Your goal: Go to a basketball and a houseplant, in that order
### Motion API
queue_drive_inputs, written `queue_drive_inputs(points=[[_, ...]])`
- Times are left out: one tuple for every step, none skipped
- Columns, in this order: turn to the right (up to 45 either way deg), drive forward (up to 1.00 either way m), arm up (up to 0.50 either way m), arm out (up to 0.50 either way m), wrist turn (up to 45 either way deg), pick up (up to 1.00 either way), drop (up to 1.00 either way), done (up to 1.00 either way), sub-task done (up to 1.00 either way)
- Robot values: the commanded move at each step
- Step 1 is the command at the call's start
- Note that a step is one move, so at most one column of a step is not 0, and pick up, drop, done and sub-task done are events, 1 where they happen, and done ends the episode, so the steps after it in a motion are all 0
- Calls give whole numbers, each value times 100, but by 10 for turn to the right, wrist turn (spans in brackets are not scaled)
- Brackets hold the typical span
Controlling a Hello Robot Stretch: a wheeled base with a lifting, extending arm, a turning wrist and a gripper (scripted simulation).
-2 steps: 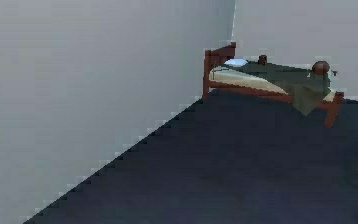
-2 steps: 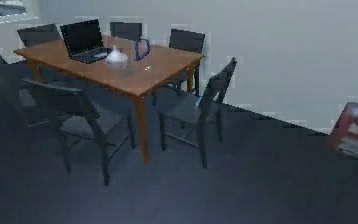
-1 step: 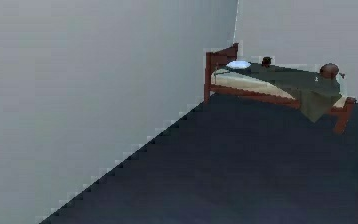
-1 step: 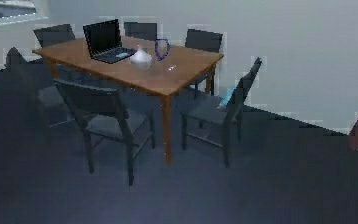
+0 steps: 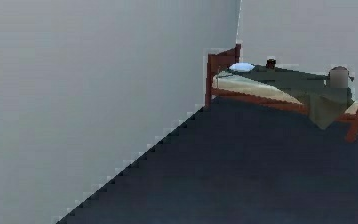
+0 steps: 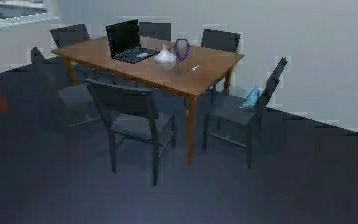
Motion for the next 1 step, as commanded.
queue_drive_inputs(points=[[420,0,0,0,0,0,0,0,0]])
